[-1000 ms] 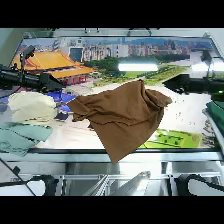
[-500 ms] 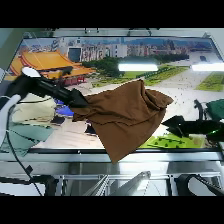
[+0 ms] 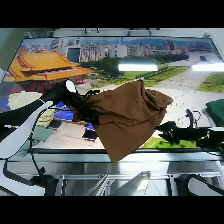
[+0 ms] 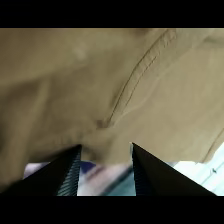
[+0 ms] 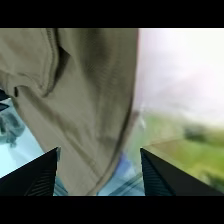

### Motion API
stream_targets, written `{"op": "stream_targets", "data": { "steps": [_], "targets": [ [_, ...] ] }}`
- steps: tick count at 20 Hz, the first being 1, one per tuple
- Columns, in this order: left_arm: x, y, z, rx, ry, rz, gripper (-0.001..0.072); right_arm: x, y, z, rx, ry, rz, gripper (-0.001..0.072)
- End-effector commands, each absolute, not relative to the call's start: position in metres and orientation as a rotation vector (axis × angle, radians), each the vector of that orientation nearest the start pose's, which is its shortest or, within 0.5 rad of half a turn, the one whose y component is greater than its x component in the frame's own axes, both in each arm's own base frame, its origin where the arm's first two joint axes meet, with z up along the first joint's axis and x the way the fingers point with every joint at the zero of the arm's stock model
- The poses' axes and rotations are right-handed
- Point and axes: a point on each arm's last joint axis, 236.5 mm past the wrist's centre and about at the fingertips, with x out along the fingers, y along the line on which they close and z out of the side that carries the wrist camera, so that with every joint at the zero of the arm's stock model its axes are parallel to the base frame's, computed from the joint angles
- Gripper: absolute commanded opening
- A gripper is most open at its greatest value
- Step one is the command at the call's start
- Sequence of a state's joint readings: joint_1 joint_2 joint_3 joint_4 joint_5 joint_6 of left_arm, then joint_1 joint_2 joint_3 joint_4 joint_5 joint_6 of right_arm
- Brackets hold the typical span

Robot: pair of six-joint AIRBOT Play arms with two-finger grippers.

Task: Fold the shirts.

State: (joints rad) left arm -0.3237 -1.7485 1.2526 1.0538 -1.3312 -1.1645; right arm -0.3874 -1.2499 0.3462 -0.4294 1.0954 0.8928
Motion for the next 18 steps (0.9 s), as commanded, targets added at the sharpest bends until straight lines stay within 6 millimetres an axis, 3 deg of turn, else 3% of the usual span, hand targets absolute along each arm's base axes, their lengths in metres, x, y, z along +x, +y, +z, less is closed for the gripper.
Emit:
{"op": "stream_targets", "data": {
  "steps": [1,4,5,6,8,11,14,16,17,18],
  "targets": [
    [0.327,-0.228,-0.123,0.073,1.635,-0.782,0.0345,0.259,0.121,-0.113,1.090,1.308,0.362,0.0567],
    [0.334,-0.235,-0.115,0.063,1.669,-0.802,0.0346,0.255,0.151,-0.119,1.108,1.348,0.421,0.0544],
    [0.331,-0.240,-0.111,0.042,1.696,-0.830,0.0346,0.254,0.160,-0.119,1.106,1.352,0.443,0.0445],
    [0.327,-0.249,-0.106,0.001,1.718,-0.867,0.0346,0.251,0.167,-0.119,1.099,1.365,0.459,0.0407],
    [0.322,-0.265,-0.092,-0.068,1.733,-0.944,0.0348,0.243,0.177,-0.116,1.084,1.392,0.499,0.0408],
    [0.321,-0.258,-0.068,-0.037,1.763,-0.994,0.0433,0.220,0.187,-0.105,1.098,1.478,0.584,0.0409],
    [0.315,-0.239,-0.035,-0.025,1.829,-1.048,0.0433,0.199,0.191,-0.100,1.073,1.555,0.645,0.0409],
    [0.327,-0.231,-0.022,-0.030,1.790,-1.041,0.0435,0.190,0.197,-0.087,1.102,1.581,0.711,0.0408],
    [0.336,-0.229,-0.020,-0.041,1.752,-1.021,0.0460,0.187,0.197,-0.087,1.096,1.593,0.718,0.0409],
    [0.346,-0.229,-0.020,-0.051,1.709,-0.998,0.0625,0.184,0.196,-0.089,1.091,1.613,0.703,0.0409]
  ]
}}
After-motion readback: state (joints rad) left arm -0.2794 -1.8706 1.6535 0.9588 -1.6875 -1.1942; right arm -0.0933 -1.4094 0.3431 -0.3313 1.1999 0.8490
